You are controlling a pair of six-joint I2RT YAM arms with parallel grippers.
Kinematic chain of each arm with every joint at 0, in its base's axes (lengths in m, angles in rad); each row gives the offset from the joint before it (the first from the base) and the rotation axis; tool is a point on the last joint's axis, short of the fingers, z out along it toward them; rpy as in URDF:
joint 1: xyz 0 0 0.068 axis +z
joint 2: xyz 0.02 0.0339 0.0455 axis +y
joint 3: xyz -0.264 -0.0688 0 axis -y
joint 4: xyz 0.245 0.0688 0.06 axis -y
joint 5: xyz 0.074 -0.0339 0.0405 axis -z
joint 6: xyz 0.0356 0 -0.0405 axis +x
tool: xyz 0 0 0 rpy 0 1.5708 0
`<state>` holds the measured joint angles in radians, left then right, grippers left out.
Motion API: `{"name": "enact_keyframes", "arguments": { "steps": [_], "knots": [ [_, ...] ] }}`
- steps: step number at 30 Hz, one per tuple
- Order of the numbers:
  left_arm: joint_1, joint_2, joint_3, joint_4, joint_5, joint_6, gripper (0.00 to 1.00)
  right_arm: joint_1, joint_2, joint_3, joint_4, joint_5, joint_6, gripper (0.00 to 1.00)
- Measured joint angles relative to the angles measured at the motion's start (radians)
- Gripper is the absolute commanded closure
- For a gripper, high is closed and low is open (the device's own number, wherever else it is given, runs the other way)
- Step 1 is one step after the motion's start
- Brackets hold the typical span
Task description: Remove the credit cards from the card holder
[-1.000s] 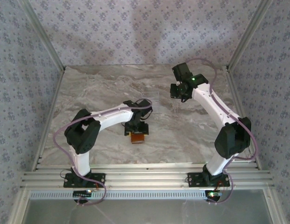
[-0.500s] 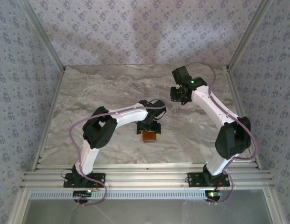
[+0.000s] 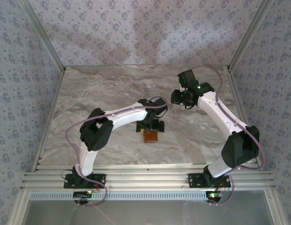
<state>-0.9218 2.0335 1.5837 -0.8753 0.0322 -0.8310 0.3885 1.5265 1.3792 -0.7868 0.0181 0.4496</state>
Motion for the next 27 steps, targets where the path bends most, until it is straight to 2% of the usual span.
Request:
{"name": "enact_keyframes", "arguments": {
  "steps": [4,9,14,21,22,23,24,27],
  "knots": [
    [0.018,-0.135,-0.064,0.045,0.000,0.037,0.02,-0.021,-0.054,-0.069,0.042,-0.067,0.027,0.50],
    [0.084,-0.296,-0.202,0.131,0.011,0.115,0.03,-0.037,-0.099,-0.182,0.126,-0.171,0.060,0.49],
    [0.137,-0.409,-0.332,0.224,0.034,0.295,0.08,-0.008,-0.099,-0.314,0.225,-0.303,0.085,0.49],
    [0.137,-0.422,-0.329,0.273,0.022,0.584,0.13,0.065,-0.051,-0.436,0.351,-0.444,0.113,0.48],
    [0.142,-0.422,-0.325,0.272,0.019,0.605,0.20,0.071,-0.038,-0.448,0.370,-0.460,0.116,0.49],
    [0.150,-0.422,-0.321,0.274,0.017,0.624,0.36,0.075,-0.024,-0.462,0.392,-0.475,0.121,0.49],
    [0.162,-0.422,-0.317,0.273,0.022,0.629,0.42,0.078,-0.011,-0.475,0.407,-0.487,0.125,0.49],
    [0.231,-0.403,-0.283,0.261,0.076,0.647,0.42,0.086,0.029,-0.504,0.452,-0.520,0.143,0.49]
  ]
}}
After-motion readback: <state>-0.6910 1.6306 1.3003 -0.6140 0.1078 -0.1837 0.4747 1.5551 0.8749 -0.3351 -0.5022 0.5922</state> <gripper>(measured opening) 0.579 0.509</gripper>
